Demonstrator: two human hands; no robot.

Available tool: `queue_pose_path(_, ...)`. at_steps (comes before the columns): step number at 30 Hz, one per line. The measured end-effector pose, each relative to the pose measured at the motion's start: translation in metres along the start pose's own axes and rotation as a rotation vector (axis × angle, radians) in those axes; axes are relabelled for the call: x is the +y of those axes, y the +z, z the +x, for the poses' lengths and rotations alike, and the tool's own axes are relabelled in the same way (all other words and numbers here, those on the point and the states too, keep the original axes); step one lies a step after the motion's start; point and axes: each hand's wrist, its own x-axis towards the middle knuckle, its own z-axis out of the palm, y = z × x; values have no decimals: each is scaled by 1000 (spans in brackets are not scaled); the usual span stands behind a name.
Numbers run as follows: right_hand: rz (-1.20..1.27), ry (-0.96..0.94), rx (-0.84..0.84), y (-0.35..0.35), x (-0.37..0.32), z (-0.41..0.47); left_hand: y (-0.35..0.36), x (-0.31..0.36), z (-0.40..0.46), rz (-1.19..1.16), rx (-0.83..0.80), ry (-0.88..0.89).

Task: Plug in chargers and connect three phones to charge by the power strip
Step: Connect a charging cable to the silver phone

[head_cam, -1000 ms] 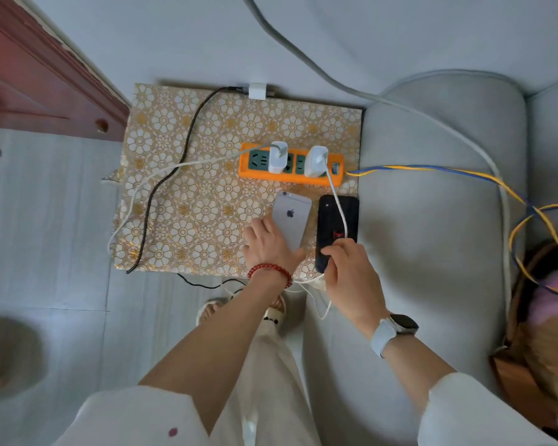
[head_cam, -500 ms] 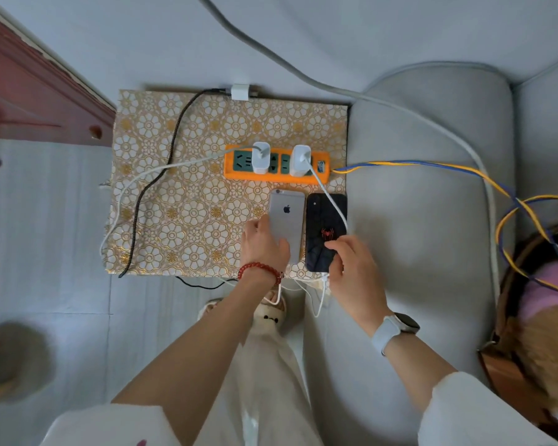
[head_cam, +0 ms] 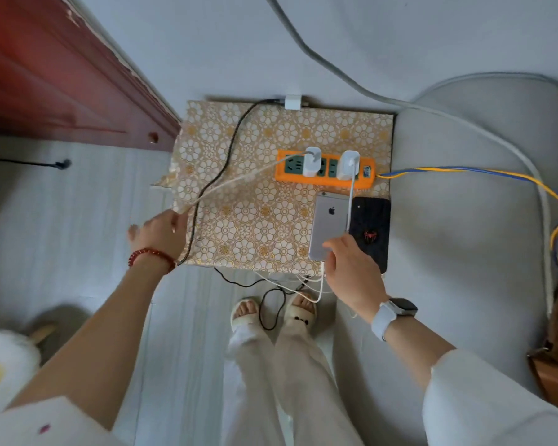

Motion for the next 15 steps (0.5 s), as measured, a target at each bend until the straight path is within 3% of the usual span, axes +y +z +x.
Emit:
queue_pose_path(3,64,0,12,-3,0,-4,2,-4,-44,-198,119,-22)
queue_pose_path(6,92,-29,19,-7,1,-11,20,22,-91,-506,-85,-5)
queue_pose_path(11,17,-44,-33,-8,2,-21,70,72,-123,-266,-439,168)
queue_pose_path(13,-23,-68,-57,-9,-3,-25,76,75,-121,-201,-477,138)
queue_pose_path(15,-56,-78,-70,-11,-12,-29,68,68,-121,-216,-413,122)
